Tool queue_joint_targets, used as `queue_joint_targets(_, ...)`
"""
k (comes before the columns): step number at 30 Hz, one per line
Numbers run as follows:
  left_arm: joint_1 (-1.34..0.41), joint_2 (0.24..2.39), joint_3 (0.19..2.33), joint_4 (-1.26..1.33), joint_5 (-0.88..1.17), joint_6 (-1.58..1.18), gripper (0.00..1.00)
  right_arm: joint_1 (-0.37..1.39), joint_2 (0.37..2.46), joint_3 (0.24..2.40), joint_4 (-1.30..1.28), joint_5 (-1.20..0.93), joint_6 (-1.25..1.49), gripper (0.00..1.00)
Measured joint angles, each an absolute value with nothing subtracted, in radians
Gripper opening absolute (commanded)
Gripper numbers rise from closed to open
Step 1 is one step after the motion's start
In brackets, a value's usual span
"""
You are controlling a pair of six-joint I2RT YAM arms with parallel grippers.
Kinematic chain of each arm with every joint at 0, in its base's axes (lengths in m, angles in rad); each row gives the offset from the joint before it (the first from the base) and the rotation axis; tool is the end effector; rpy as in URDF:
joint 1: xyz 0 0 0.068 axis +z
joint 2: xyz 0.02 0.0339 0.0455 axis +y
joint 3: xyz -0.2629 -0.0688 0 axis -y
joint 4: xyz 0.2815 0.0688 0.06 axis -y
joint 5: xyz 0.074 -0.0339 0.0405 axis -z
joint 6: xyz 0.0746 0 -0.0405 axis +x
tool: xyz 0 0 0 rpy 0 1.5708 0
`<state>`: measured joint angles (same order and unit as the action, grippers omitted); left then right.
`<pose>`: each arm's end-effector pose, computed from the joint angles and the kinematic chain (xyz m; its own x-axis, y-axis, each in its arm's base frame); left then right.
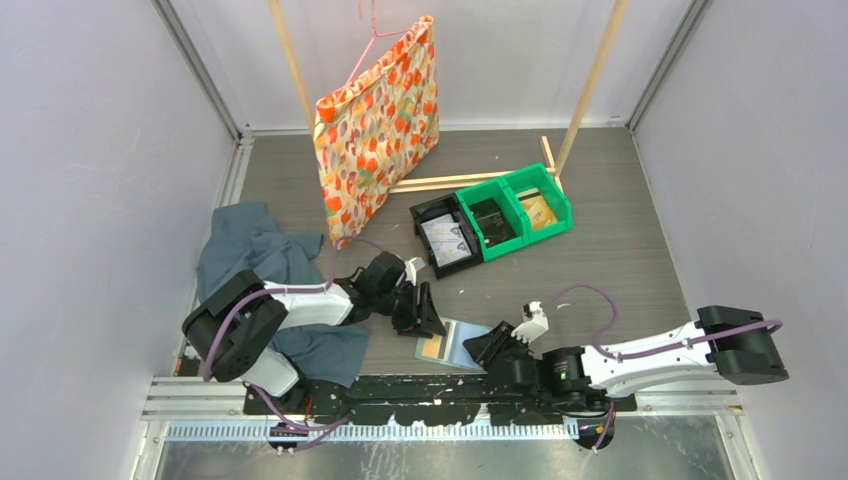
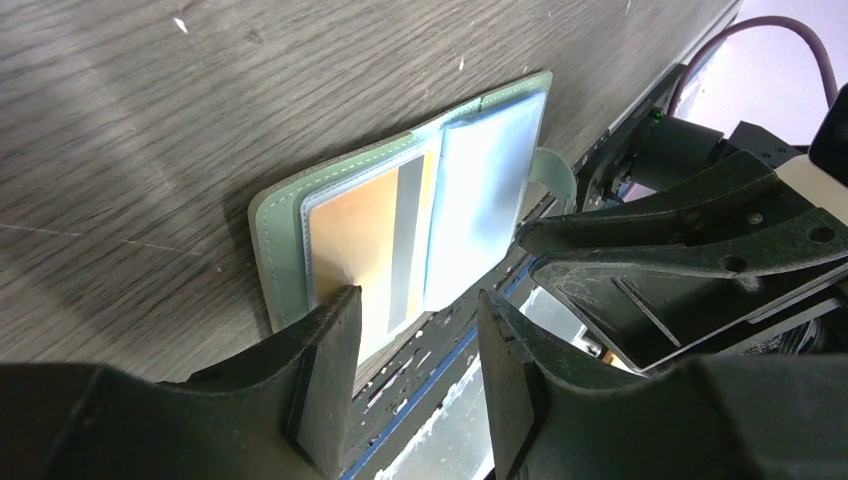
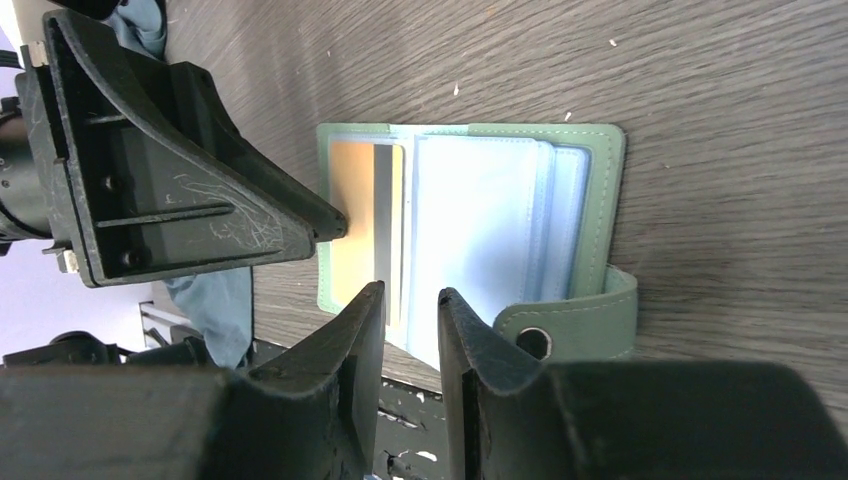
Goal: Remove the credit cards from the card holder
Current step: Remove the credit card from the card holder.
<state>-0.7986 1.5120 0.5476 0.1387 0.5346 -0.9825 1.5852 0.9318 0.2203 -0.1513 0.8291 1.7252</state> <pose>0.1877 -0.2472 0.0773 -0.9979 -0.0013 -0.0647 0.0492 0.6339 -0.7719 0.0522 0.1973 0.0917 -0.6759 0.5809 -0.4534 0.0941 0.6783 0.7287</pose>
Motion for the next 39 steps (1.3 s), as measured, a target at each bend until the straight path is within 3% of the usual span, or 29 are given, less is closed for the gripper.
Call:
queue_joint_targets(15,-0.799,1.465,0.545,0.080,0.476,-0.955,0.48,1.580,1.011,0.239,-0.148,0.829,1.739,0.33)
queue_joint_targets(29,-0.799,1.354,0.517,-0.065,0.365,-0.907,0.51,1.577,1.128,0.384,-0.255,0.880,1.754,0.38)
queue_joint_targets(39,-0.797,1.409,0.518,0.008,0.432,-0.918,0.43,1.575,1.158,0.375,-0.236,0.863,1.774,0.38)
